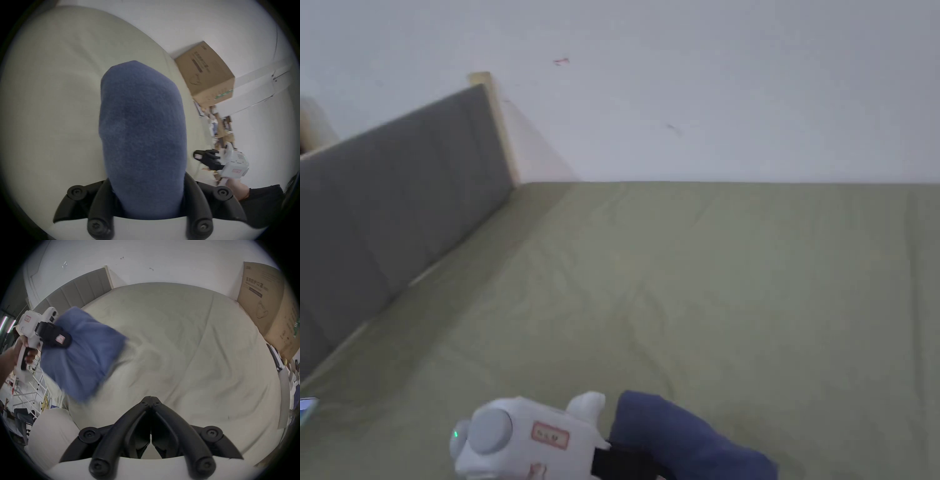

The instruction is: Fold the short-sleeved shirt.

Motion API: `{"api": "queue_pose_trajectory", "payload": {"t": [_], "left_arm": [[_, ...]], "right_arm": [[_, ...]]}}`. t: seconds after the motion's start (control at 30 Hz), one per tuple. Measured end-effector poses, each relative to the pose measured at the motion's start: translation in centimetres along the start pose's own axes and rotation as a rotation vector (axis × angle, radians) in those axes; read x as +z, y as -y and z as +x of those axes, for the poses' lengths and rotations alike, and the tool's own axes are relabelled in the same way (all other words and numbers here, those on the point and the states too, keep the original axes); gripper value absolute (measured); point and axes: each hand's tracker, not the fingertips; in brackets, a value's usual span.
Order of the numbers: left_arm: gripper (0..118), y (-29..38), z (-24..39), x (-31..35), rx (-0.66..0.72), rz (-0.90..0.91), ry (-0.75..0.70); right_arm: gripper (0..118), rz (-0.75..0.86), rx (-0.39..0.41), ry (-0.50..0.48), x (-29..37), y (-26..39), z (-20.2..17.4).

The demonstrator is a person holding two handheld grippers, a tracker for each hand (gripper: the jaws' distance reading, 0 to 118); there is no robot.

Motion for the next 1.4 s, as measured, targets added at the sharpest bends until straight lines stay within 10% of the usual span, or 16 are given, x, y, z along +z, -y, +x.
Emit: {"api": "queue_pose_trajectory", "payload": {"t": [0.37,0.4,0.53,0.87,0.97,1.03,1.07,1.4], "left_arm": [[24,-4.2,-14.0,17.2,0.092,-0.01,-0.55],[29,-4.4,-14.5,17.7,0.102,0.0,-0.557],[118,-4.6,-15.1,18.7,0.017,0.037,-0.685],[118,-0.1,-7.4,16.8,0.095,0.38,-0.606],[96,3.4,-1.6,11.8,0.046,0.333,-0.492],[8,6.1,3.2,8.4,-0.078,0.4,-0.495],[0,7.3,5.5,6.8,-0.131,0.43,-0.495],[0,12.6,24.3,2.0,-0.328,0.763,-0.325]], "right_arm": [[0,-0.092,0.029,0.028,-1.0,-0.2,-2.4],[0,-0.089,0.026,0.023,-1.0,-0.3,-2.5],[0,-0.088,0.024,0.005,-1.3,-1.3,-2.9],[0,0.022,-0.011,0.029,2.6,-2.1,-1.6],[0,0.065,-0.059,0.025,4.4,-2.4,-1.0],[0,0.098,-0.066,0.025,5.9,-2.7,-0.8],[0,0.115,-0.066,0.035,6.7,-2.7,-0.8],[0,0.537,-0.125,0.178,20.0,-1.2,-0.6]]}}
